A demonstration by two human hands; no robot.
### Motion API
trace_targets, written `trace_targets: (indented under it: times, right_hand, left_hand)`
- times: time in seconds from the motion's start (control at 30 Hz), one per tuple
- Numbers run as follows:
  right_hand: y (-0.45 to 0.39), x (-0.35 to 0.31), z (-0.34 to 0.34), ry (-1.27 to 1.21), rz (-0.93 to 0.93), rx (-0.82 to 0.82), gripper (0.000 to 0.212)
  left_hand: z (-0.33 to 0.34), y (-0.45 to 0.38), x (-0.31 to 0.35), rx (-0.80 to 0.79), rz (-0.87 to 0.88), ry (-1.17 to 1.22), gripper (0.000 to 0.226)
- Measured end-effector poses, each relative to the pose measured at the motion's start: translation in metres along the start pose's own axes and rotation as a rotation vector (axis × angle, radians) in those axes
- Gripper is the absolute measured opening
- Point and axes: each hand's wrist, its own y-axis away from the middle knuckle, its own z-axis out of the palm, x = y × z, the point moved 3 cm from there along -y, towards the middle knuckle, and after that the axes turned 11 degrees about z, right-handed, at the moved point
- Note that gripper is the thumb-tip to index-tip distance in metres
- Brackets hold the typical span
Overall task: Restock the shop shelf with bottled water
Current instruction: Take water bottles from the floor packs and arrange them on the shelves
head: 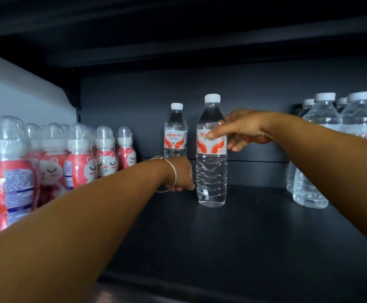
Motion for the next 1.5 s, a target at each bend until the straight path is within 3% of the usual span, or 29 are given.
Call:
trace_targets:
  times: [0.23, 0.57, 0.93, 1.07, 1.5]
  right_hand:
    - [-0.026, -0.004, 0.015, -0.047, 0.007, 0.117, 0.044]
    - [-0.056, -0.015, 0.035, -0.142, 0.051, 0.173, 0.037]
    - [-0.057, -0.007, 0.037, -0.185, 0.082, 0.204, 0.027]
    - [-0.054, -0.007, 0.040, -0.126, 0.109, 0.144, 0.032]
    - [-0.052, -0.008, 0.052, -0.184, 0.083, 0.335, 0.045]
  left_hand:
    - [-0.001, -0.003, -0.002, -0.043, 0.025, -0.101, 0.022]
    - [-0.004, -0.006, -0.020, -0.049, 0.034, -0.222, 0.030]
    - [0.004, -0.012, -0.014, -0.024, 0.125, -0.189, 0.032]
    - [0.004, -0.014, -0.005, -0.026, 0.150, -0.202, 0.035]
    - [0.008, -0.012, -0.004, -0.059, 0.151, -0.221, 0.037]
